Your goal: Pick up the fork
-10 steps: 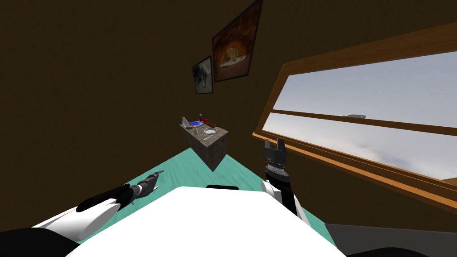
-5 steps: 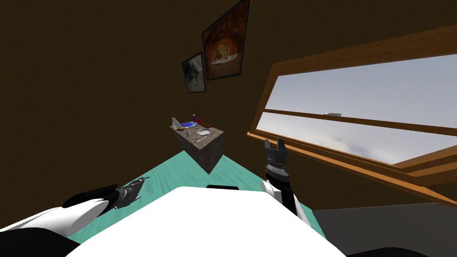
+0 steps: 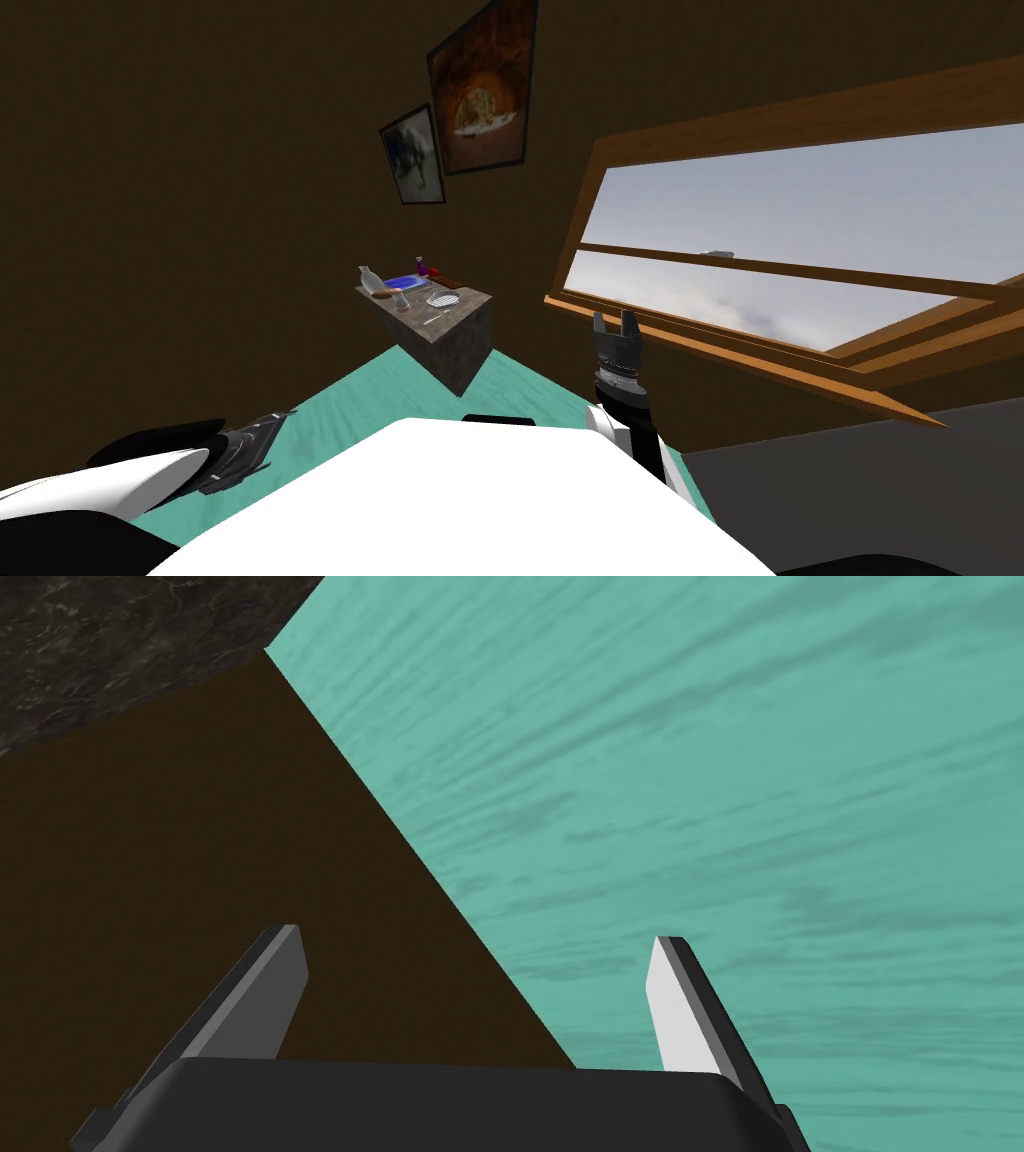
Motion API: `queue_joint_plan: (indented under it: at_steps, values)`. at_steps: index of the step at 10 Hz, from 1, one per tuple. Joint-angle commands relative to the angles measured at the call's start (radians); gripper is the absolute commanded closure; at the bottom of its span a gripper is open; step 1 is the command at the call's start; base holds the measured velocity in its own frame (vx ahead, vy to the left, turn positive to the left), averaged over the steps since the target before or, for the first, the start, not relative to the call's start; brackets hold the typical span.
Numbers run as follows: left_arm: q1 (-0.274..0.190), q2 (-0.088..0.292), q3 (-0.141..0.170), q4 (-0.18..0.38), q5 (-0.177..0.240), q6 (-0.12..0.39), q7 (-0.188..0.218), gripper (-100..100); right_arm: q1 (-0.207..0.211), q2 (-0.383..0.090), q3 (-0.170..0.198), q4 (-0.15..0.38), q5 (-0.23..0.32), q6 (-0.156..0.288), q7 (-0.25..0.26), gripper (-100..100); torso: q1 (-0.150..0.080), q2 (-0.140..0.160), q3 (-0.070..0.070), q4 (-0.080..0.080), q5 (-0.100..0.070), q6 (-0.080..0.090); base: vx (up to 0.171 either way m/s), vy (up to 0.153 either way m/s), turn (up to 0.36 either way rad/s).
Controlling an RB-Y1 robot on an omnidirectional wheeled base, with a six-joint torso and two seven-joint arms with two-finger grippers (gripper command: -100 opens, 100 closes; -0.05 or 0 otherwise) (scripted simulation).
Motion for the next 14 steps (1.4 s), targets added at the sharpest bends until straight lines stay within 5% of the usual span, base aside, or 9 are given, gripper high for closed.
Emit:
queue_joint_plan:
  at_steps: [1, 3, 10, 11, 14]
  values:
    - [-0.017, 0.035, -0.002, 0.05, 0.05, 0.05, 0.02, -100, 0.0, 0.0, 0.0, 0.0, 0.0, 0.0, 0.0, 0, 0.0, 0.0, 0.0, 0.0, 0.0, 0.0, 0.099, -0.112, -0.173]
    - [-0.017, 0.035, -0.002, 0.079, 0.062, 0.054, 0.02, -100, 0.0, 0.0, 0.0, 0.0, 0.0, 0.0, 0.0, 0, -0.002, -0.002, -0.001, -0.001, -0.001, 0.0, 0.077, -0.057, -0.063]
    - [-0.062, 0.12, 0.008, 0.283, 0.231, 0.211, 0.106, -100, 0.0, 0.0, 0.0, 0.0, 0.0, 0.0, 0.0, 0, -0.001, -0.004, -0.003, -0.001, 0.0, 0.0, 0.132, -0.077, -0.174]
    - [-0.062, 0.12, 0.008, 0.283, 0.231, 0.211, 0.106, -100, 0.0, 0.0, 0.0, 0.0, 0.0, 0.0, 0.0, 0, -0.003, -0.006, -0.003, -0.001, -0.001, 0.001, 0.128, -0.075, -0.11]
    - [-0.099, 0.149, 0.012, 0.405, 0.329, 0.306, 0.163, -100, 0.0, 0.0, 0.0, 0.0, 0.0, 0.0, 0.0, 0, -0.004, -0.012, -0.007, -0.003, -0.001, 0.001, 0.252, -0.105, -0.275]
